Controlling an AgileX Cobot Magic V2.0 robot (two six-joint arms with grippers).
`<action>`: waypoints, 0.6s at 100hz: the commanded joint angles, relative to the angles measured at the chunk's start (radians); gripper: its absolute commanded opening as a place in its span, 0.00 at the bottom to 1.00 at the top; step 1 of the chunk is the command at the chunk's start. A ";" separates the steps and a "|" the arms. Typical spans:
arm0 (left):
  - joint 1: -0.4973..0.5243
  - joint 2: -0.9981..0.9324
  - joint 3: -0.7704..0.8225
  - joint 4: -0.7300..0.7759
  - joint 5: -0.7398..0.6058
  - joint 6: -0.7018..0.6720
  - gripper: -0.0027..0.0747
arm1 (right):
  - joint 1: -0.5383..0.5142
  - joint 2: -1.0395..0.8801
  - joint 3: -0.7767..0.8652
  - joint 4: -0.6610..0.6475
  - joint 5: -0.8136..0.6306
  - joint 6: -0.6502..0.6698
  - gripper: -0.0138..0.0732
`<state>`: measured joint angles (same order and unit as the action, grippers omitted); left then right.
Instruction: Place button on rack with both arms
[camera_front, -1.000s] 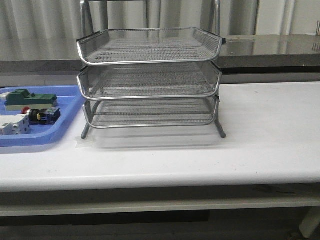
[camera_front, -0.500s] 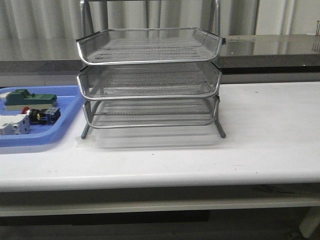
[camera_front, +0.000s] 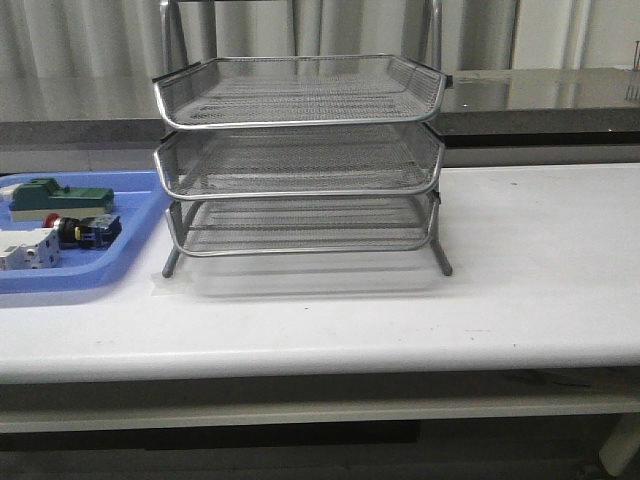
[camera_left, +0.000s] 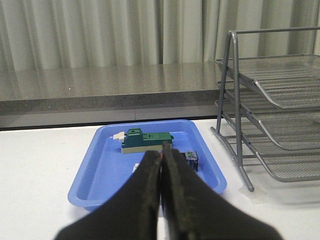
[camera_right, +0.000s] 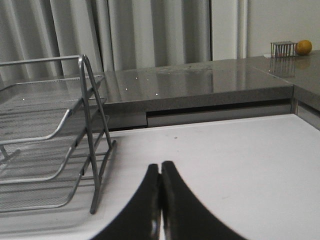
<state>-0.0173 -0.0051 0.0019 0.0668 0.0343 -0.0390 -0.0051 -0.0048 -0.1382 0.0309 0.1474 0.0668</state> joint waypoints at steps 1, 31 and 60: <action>0.002 -0.031 0.045 -0.008 -0.081 -0.010 0.04 | 0.001 0.060 -0.114 0.007 0.014 -0.004 0.08; 0.002 -0.031 0.045 -0.008 -0.081 -0.010 0.04 | 0.001 0.357 -0.420 0.037 0.323 -0.004 0.08; 0.002 -0.031 0.045 -0.008 -0.081 -0.010 0.04 | 0.001 0.662 -0.636 0.163 0.531 -0.004 0.08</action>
<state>-0.0173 -0.0051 0.0019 0.0668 0.0343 -0.0390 -0.0051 0.5709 -0.6989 0.1385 0.6856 0.0668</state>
